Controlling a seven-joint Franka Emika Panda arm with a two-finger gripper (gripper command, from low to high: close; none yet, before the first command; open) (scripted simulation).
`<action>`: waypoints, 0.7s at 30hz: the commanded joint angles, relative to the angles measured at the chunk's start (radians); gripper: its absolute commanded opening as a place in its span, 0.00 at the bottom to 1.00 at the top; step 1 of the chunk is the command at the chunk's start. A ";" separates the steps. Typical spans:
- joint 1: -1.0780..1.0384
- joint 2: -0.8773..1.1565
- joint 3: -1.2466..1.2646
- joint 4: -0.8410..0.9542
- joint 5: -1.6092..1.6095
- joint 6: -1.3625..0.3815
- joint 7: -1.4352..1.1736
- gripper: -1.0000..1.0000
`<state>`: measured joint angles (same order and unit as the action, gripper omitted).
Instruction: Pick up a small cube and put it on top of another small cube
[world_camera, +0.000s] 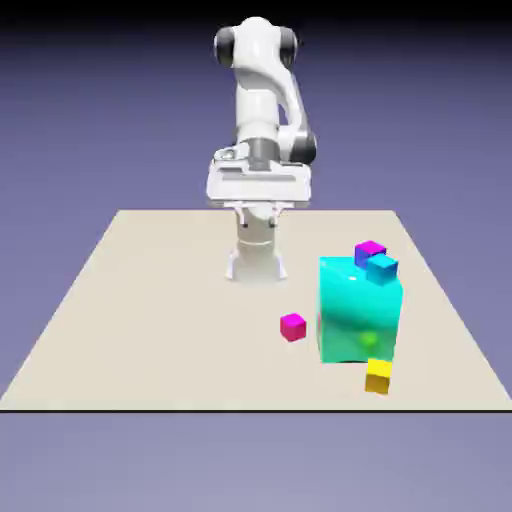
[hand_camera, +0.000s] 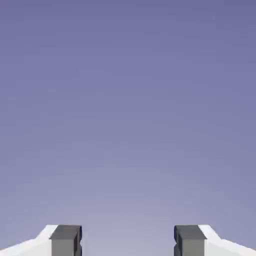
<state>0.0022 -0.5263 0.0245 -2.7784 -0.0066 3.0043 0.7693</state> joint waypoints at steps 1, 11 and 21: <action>-0.008 0.036 0.020 0.026 -0.005 -0.027 0.023 0.50; -0.090 0.399 0.223 0.289 -0.060 -0.298 0.258 0.50; -0.171 0.761 0.426 0.551 -0.115 -0.569 0.492 0.50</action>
<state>-0.1689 0.2348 0.4503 -2.2273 -0.1219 2.4356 1.2613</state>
